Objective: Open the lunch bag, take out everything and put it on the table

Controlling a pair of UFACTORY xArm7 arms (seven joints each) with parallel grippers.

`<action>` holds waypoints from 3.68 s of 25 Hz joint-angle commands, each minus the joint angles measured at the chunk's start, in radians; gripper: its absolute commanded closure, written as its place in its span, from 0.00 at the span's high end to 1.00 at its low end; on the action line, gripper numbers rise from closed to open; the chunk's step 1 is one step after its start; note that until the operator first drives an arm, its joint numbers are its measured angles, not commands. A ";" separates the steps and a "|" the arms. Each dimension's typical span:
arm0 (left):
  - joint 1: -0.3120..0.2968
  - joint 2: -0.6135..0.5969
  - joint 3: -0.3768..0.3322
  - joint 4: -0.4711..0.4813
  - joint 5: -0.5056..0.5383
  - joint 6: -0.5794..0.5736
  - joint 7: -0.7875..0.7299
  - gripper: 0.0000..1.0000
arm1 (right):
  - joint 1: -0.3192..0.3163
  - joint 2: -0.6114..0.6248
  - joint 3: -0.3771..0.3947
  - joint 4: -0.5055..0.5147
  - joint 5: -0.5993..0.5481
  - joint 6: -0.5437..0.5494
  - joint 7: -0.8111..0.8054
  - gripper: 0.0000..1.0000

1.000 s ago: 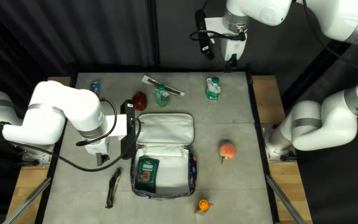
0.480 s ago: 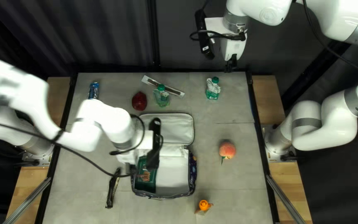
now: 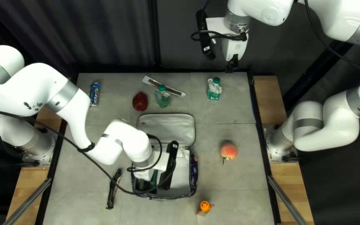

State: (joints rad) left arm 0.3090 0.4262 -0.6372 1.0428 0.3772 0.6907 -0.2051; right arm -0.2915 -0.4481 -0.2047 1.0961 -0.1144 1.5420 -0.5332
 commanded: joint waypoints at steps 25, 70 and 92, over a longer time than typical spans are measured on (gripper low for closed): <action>-0.022 0.092 0.024 0.066 0.081 0.068 0.120 0.00 | 0.000 0.000 0.000 0.000 0.000 0.000 0.000 1.00; 0.100 0.156 -0.013 0.128 0.009 0.114 0.446 1.00 | 0.000 0.000 0.000 0.000 0.000 0.000 0.000 1.00; 0.111 0.028 -0.083 0.205 -0.083 0.336 0.463 0.00 | 0.000 0.000 0.000 0.000 0.000 0.000 0.000 1.00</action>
State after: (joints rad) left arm 0.4182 0.5156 -0.6906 1.2193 0.3253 0.9361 0.2476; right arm -0.2915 -0.4481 -0.2047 1.0961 -0.1144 1.5419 -0.5332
